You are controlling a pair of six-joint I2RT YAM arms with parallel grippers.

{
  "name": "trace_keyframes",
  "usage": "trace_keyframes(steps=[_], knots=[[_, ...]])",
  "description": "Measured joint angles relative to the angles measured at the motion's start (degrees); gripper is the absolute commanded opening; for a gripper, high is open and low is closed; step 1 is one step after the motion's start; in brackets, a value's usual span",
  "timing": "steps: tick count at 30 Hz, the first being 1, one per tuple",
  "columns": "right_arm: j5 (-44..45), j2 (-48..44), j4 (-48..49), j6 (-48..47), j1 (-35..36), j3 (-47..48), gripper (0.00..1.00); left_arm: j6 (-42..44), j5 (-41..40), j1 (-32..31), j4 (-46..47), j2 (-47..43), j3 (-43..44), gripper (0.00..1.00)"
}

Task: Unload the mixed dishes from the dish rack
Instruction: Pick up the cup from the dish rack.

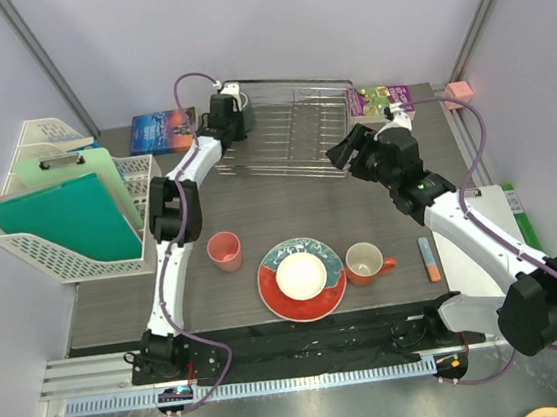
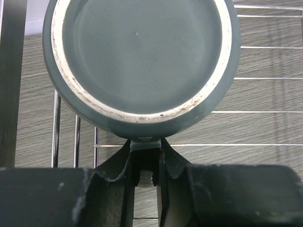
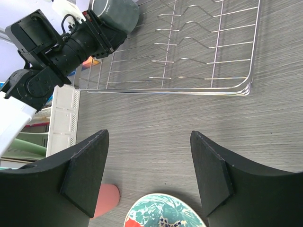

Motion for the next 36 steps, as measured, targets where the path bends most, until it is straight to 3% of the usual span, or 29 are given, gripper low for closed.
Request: trace_keyframes(steps=[4, 12, 23, 30, 36], knots=[[0.1, 0.0, 0.3, 0.1, 0.0, -0.4, 0.75, -1.1, 0.3, 0.1, 1.5, -1.0, -1.9, 0.00], [0.9, 0.0, 0.8, 0.1, 0.0, -0.5, 0.74, -8.7, 4.3, 0.4, 6.3, -10.5, -14.8, 0.00], [2.1, -0.3, 2.7, 0.3, 0.0, -0.5, 0.74, -21.3, 10.1, 0.4, 13.8, -19.9, -14.9, 0.00], [3.6, -3.3, 5.0, 0.3, 0.0, -0.5, 0.75, -45.4, 24.0, 1.3, 21.6, -24.6, -16.9, 0.00], [3.5, -8.9, 6.3, 0.4, 0.0, -0.6, 0.76, -72.8, 34.5, 1.5, 46.7, -29.5, -31.2, 0.00]])
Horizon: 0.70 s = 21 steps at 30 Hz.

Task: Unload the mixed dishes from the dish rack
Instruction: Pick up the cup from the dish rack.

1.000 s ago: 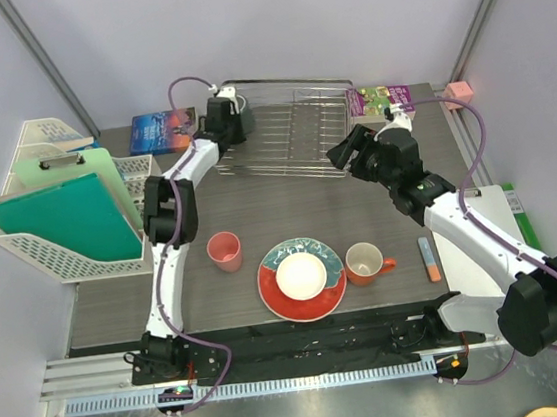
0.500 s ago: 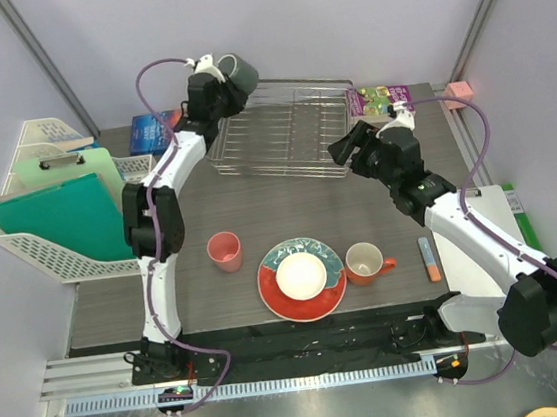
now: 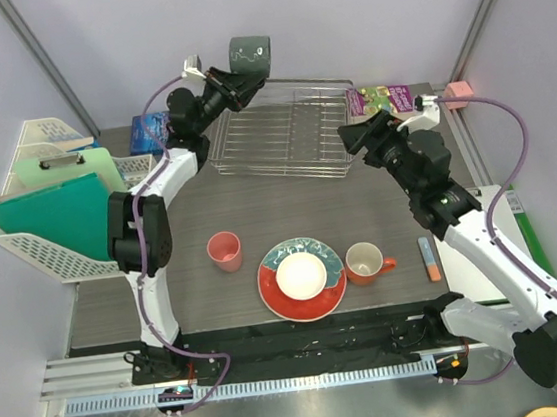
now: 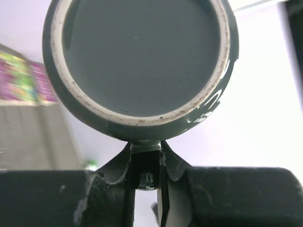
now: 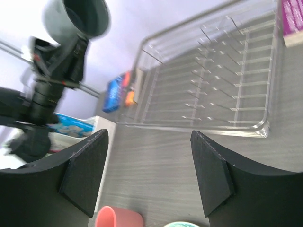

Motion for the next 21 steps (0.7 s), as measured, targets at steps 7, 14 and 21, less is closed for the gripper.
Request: trace_keyframes(steps=[7, 14, 21], knots=[[-4.3, -4.6, 3.7, 2.4, 0.0, -0.9, 0.75, -18.8, 5.2, -2.3, 20.3, -7.2, -17.1, 0.00], [-12.8, -2.0, 8.4, 5.9, 0.0, -0.9, 0.74, -15.1, 8.5, -11.1, 20.3, -25.6, -29.4, 0.00], [-16.9, -1.1, 11.1, 6.8, 0.3, -0.9, 0.74, -8.9, 10.1, -15.0, 19.4, -35.7, -36.4, 0.00]])
